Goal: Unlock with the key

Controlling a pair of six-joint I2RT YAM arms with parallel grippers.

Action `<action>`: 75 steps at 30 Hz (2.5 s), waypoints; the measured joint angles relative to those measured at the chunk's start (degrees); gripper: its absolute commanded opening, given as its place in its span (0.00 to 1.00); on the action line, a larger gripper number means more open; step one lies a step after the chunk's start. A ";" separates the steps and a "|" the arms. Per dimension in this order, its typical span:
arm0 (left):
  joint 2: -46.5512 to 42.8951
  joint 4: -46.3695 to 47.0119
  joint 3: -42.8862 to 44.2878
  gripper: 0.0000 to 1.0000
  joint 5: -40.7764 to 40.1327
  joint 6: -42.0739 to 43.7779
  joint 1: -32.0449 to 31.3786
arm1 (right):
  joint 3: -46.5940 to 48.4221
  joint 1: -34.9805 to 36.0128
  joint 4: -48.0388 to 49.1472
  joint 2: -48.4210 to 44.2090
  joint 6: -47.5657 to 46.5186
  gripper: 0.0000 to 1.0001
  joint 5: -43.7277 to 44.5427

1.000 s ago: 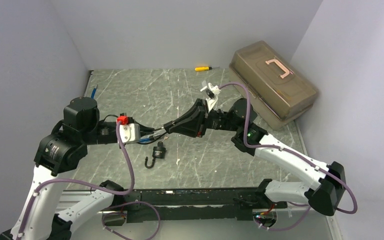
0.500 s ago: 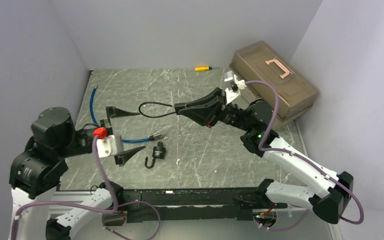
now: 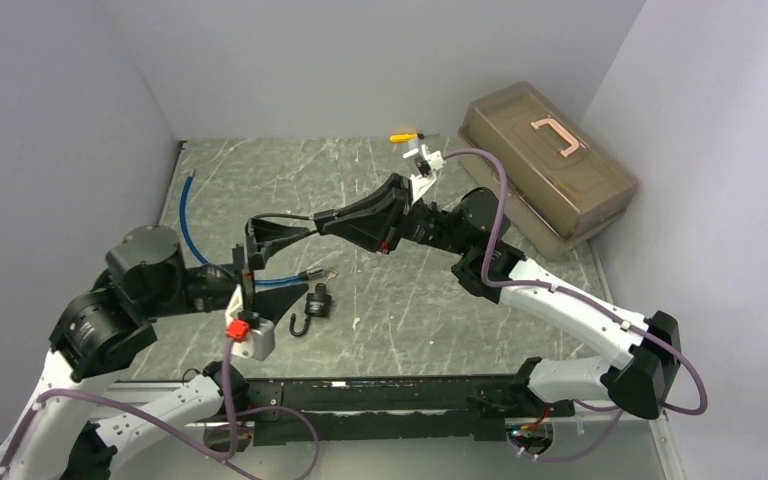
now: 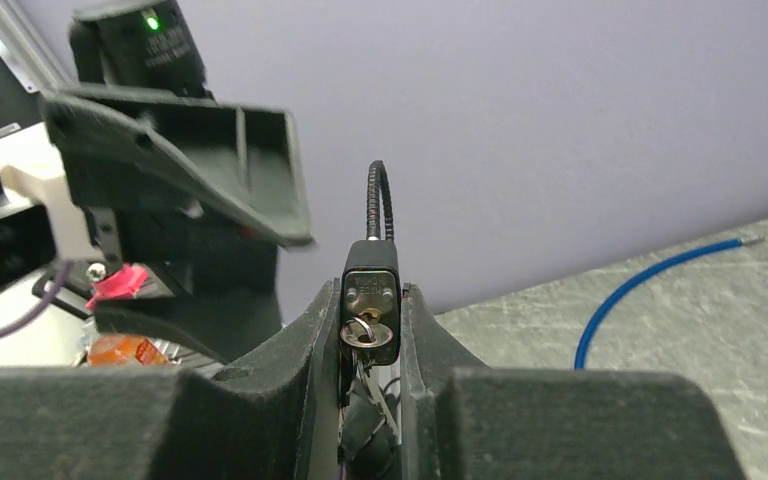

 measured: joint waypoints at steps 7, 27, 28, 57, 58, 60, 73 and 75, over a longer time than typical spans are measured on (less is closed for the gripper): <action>-0.79 8.24 -6.51 0.99 -13.92 1.20 -5.31 | 2.71 1.57 1.77 1.90 0.00 0.00 1.40; -6.29 16.72 -10.54 0.99 -16.98 7.17 -7.78 | 3.04 2.56 2.78 2.84 0.46 0.00 2.29; -5.55 16.87 -10.32 0.99 -17.79 7.65 -7.89 | 3.04 2.62 2.78 2.84 0.44 0.00 2.29; -3.89 18.64 -10.45 0.00 -25.29 6.38 -8.11 | 5.99 4.52 -3.37 2.36 -2.27 0.34 3.91; -4.11 18.49 -10.45 0.00 -25.14 6.56 -8.13 | 7.58 4.48 -4.66 2.78 -2.82 0.32 3.72; -4.42 18.08 -10.45 0.00 -24.83 6.78 -8.13 | 10.40 4.35 -6.05 3.65 -3.78 0.30 2.91; -5.22 11.91 -10.45 0.00 -23.04 11.47 -7.67 | 21.57 4.04 -25.94 8.90 -11.02 0.39 -6.58; -5.38 10.97 -10.47 0.00 -22.71 12.02 -7.58 | 24.94 4.00 -31.12 9.92 -13.27 0.34 -7.96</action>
